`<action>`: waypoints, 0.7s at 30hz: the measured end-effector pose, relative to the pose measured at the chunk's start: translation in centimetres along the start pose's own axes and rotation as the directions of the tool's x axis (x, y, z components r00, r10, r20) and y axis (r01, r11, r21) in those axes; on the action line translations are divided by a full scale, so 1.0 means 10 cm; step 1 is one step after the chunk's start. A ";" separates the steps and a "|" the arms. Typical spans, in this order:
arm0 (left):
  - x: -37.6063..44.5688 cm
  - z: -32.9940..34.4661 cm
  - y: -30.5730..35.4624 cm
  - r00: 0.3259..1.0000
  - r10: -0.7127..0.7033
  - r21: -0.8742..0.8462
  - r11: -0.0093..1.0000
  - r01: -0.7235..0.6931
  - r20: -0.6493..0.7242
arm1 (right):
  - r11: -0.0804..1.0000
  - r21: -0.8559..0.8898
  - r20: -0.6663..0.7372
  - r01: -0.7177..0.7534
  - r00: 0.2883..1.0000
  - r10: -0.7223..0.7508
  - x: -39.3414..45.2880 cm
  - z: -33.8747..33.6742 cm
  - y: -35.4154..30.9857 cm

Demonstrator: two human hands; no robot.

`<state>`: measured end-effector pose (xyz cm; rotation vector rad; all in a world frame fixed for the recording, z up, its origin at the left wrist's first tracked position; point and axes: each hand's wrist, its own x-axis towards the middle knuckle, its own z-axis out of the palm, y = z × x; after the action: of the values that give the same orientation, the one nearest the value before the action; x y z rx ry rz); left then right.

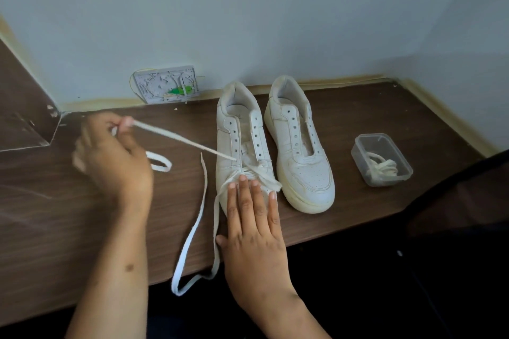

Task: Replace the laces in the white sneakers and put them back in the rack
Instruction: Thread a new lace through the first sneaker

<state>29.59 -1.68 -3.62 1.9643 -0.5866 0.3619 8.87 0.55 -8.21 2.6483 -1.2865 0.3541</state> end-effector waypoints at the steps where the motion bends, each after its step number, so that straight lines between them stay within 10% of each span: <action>1: 0.04 -0.02 -0.06 0.999 -0.039 0.048 0.998 0.037 0.037 | 1.000 0.009 0.003 -0.001 1.000 0.001 0.00 0.00 -0.01; 3: 0.05 0.01 -0.10 0.965 0.102 0.002 0.994 -0.106 0.241 | 1.000 0.020 -0.001 -0.005 1.000 0.005 0.00 0.01 -0.02; 7: -0.19 0.15 0.14 0.614 0.550 -0.325 0.833 -0.447 0.566 | 1.000 0.025 0.004 -0.013 1.000 0.013 0.01 0.00 -0.03; 9: -0.30 0.20 0.23 0.541 0.610 -0.340 0.784 -0.520 0.579 | 1.000 0.014 0.009 -0.013 1.000 0.013 0.01 0.00 -0.04; 12: -0.31 0.22 0.23 0.608 0.610 -0.278 0.784 -0.555 0.509 | 1.000 0.017 0.006 -0.016 1.000 0.016 0.01 0.00 -0.04; 17: -0.09 0.07 0.11 0.943 0.271 -0.074 0.962 -0.261 0.194 | 0.999 0.048 0.013 -0.017 1.000 0.017 0.01 0.00 -0.03; 21: -0.06 0.04 0.02 0.937 0.172 0.033 0.981 -0.191 0.302 | 0.999 0.046 0.026 -0.021 0.999 0.020 0.03 -0.01 -0.03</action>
<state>28.93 -2.00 -3.94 2.0457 -0.9668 0.1978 9.29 0.57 -8.02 2.6888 -1.3294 0.3583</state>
